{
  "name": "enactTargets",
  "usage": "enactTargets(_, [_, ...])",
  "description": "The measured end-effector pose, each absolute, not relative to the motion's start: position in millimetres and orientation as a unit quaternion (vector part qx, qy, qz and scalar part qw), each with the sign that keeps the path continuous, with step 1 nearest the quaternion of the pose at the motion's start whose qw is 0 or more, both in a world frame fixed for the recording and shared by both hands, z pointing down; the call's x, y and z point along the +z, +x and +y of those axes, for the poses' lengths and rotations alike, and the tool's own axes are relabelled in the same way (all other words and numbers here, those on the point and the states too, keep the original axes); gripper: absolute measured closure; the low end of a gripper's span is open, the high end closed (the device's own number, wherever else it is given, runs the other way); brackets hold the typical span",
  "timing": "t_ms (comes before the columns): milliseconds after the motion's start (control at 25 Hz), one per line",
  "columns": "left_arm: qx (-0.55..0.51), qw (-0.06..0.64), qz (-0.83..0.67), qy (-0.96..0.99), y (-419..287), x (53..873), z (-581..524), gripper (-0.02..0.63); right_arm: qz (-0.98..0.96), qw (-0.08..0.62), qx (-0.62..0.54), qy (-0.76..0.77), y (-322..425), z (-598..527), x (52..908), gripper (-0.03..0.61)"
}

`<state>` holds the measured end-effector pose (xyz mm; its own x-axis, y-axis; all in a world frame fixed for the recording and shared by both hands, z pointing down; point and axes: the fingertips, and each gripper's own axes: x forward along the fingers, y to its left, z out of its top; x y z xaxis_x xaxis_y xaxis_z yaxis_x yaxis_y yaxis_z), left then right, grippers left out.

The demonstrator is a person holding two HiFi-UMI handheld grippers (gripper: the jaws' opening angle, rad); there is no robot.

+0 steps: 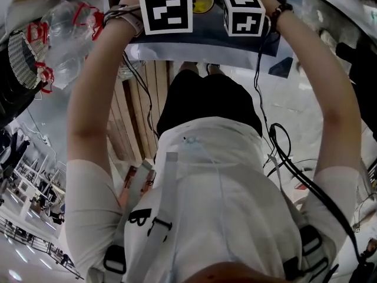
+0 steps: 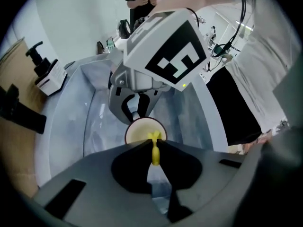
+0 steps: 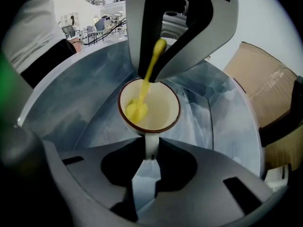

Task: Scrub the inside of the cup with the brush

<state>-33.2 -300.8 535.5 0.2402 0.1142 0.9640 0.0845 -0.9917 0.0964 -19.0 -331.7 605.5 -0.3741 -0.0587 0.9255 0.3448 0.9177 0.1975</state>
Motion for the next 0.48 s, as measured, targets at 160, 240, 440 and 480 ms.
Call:
enactTargets(160, [0.595, -0.008, 0.056, 0.802, -20.6, 533.2, -307.4, 0.578, -0.809, 0.552, -0.18, -0.085, -18.9, -330.8, 606.4, 0.503])
enactTargets(240, [0.579, -0.014, 0.047, 0.814, -12.3, 529.7, -314.0, 0.578, -0.81, 0.553, -0.177, -0.084, -19.6, -329.8, 607.1, 0.503])
enactTargets(440, [0.582, -0.029, 0.04, 0.811, -9.5, 531.1, -326.0, 0.577, -0.812, 0.553, -0.167, -0.077, -20.8, -327.4, 606.1, 0.506])
enactTargets(480, [0.588, -0.028, 0.038, 0.808, -12.0, 532.8, -327.6, 0.577, -0.813, 0.553, -0.165, -0.075, -20.6, -327.1, 606.0, 0.506])
